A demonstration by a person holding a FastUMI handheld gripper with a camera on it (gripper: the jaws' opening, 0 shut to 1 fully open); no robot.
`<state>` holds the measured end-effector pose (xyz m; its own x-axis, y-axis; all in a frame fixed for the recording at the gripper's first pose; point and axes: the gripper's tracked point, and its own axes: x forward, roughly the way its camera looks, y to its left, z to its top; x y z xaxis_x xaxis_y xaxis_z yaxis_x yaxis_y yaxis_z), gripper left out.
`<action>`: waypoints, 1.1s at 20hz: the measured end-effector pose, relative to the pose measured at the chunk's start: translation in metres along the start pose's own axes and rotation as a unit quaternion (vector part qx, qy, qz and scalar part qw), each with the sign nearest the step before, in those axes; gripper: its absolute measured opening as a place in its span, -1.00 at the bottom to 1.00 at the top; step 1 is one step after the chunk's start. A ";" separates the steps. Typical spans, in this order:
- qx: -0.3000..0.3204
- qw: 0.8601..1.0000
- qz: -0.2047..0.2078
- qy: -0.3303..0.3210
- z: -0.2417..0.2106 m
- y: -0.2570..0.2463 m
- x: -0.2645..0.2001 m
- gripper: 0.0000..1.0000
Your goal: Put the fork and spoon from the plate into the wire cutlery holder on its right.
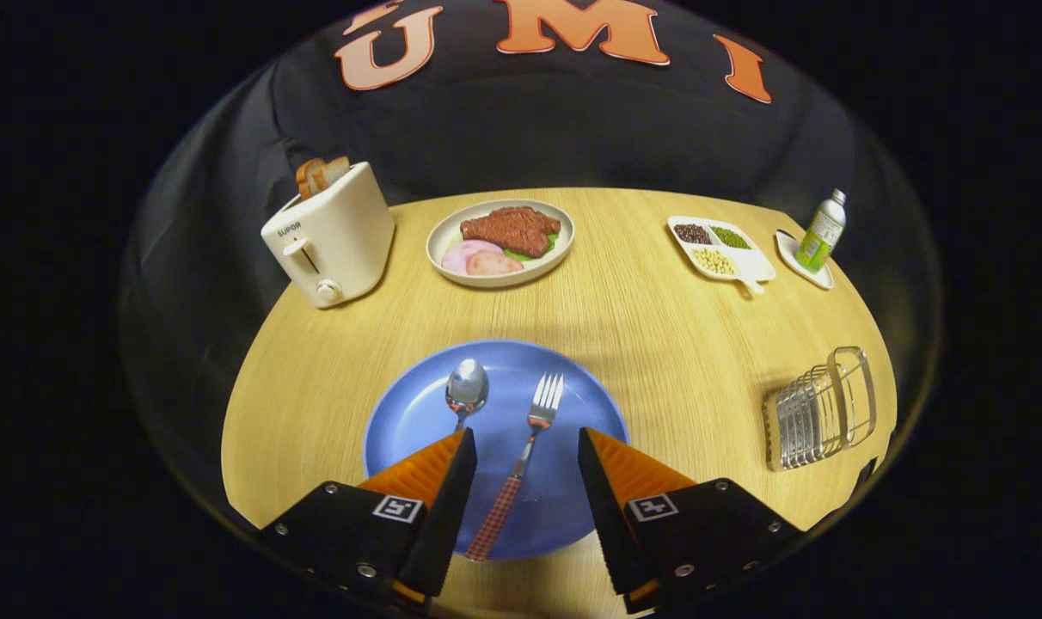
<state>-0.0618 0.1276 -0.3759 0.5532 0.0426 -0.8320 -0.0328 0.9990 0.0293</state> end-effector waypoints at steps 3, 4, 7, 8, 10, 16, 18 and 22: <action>0.004 1.000 0.005 0.018 -0.016 0.005 0.003 0.28; 0.004 1.000 0.003 0.021 -0.021 0.005 0.005 0.22; 0.002 1.000 0.004 0.031 -0.033 0.008 0.007 0.05; 0.003 1.000 0.005 0.031 -0.036 0.011 0.009 -0.04; 0.004 0.999 0.008 0.037 -0.043 0.012 0.010 -0.23; 0.018 0.999 -0.014 0.039 -0.048 0.002 0.011 -0.69; 0.023 0.999 -0.006 0.044 -0.048 0.002 0.010 -0.80; 0.021 0.999 0.008 0.032 -0.034 -0.009 -0.010 -0.84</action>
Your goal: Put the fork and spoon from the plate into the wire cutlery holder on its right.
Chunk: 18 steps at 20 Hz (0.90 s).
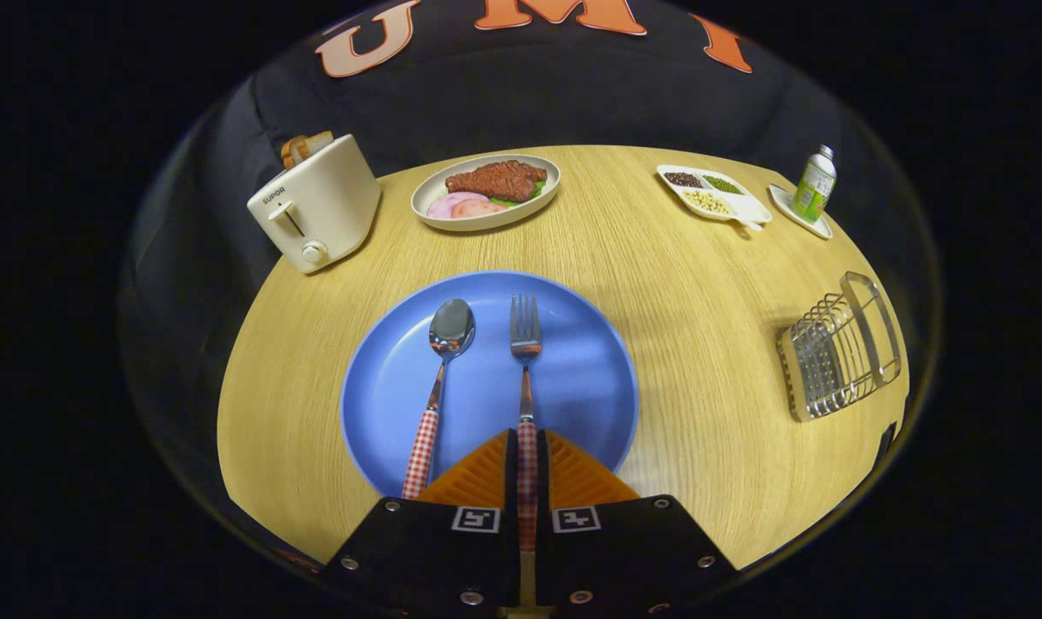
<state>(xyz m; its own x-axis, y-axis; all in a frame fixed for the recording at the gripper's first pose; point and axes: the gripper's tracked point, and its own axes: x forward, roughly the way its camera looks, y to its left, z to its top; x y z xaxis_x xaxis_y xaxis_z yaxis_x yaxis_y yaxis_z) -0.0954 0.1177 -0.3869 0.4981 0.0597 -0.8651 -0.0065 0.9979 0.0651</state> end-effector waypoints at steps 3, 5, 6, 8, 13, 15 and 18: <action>0.016 1.000 0.015 -0.013 0.021 -0.013 -0.025 -0.85; 0.034 0.999 0.020 -0.026 0.037 -0.030 -0.045 -0.84; 0.039 0.998 0.017 -0.035 0.047 -0.042 -0.056 -0.85; 0.050 0.997 0.007 -0.053 0.063 -0.068 -0.075 -0.85; 0.059 0.995 -0.028 -0.075 0.084 -0.142 -0.110 -0.85; 0.060 0.996 -0.033 -0.065 0.084 -0.166 -0.114 -0.85; 0.061 0.997 -0.032 -0.034 0.076 -0.197 -0.118 -0.85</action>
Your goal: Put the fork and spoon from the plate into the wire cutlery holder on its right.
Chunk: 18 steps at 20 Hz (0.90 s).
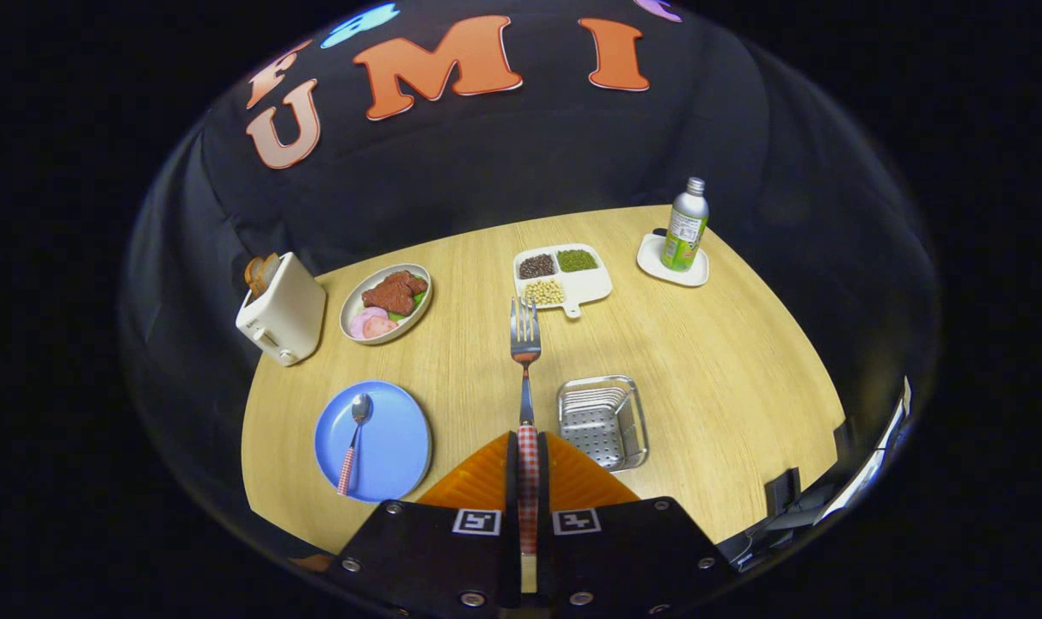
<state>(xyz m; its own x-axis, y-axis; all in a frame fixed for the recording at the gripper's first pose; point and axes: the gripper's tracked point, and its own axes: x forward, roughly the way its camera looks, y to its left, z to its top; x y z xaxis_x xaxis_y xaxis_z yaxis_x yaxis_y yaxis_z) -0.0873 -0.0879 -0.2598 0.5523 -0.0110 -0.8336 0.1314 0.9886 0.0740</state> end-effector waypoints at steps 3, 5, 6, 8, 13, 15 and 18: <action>-0.002 0.999 0.009 0.039 -0.003 -0.023 0.001 -0.84; -0.009 0.998 0.013 0.068 -0.005 -0.036 0.000 -0.85; -0.012 0.996 0.019 0.090 -0.010 -0.040 -0.002 -0.85; -0.011 0.993 0.031 0.117 -0.014 -0.044 -0.002 -0.85; -0.078 0.980 0.028 0.180 -0.032 -0.060 -0.004 -0.84; -0.096 0.975 0.028 0.201 -0.037 -0.063 -0.005 -0.85; -0.126 0.963 0.035 0.236 -0.044 -0.067 -0.008 -0.85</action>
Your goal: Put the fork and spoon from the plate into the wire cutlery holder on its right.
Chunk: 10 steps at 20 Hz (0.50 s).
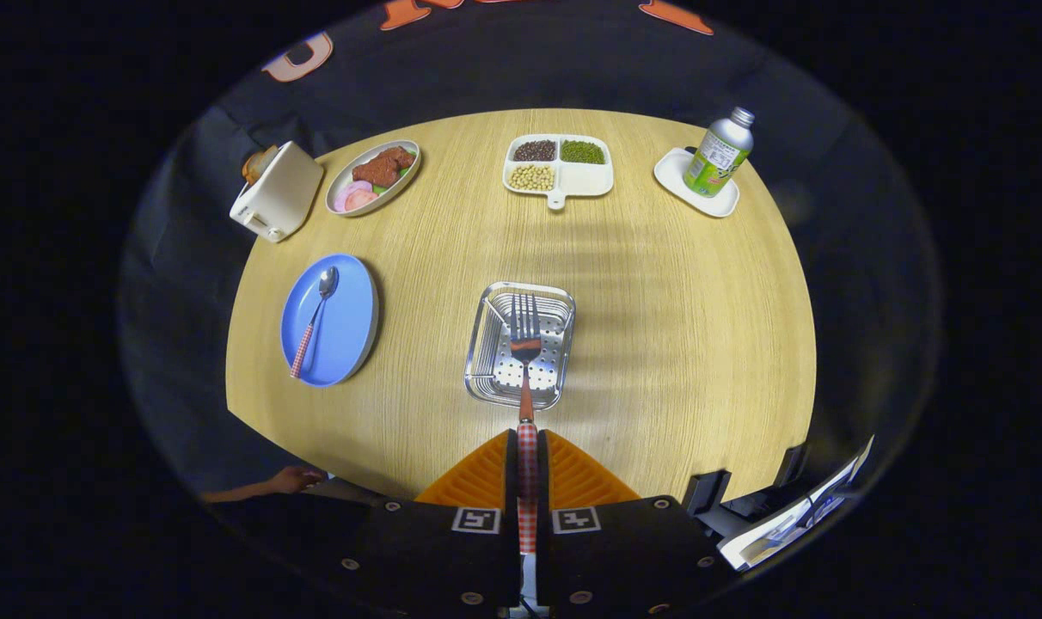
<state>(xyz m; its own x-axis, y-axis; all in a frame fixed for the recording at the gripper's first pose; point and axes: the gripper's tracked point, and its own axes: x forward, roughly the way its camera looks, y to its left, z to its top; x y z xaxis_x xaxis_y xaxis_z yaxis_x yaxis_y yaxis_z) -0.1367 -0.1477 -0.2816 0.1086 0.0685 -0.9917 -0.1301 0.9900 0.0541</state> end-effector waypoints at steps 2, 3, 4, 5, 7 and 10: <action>-0.027 0.999 -0.004 0.017 0.000 -0.006 0.002 -0.85; -0.027 0.999 -0.006 0.029 0.001 -0.006 0.007 -0.85; -0.023 0.999 -0.006 0.045 0.002 -0.007 0.011 -0.85; -0.020 0.998 -0.005 0.062 0.002 -0.007 0.016 -0.85; -0.013 0.995 0.003 0.094 0.003 -0.004 0.025 -0.84; -0.005 0.994 0.003 0.112 0.014 -0.008 0.031 -0.83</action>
<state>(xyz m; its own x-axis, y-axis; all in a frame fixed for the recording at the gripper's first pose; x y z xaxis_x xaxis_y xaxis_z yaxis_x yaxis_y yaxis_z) -0.1188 -0.1516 -0.3113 -0.1151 0.0444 -0.9924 -0.1394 0.9884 0.0604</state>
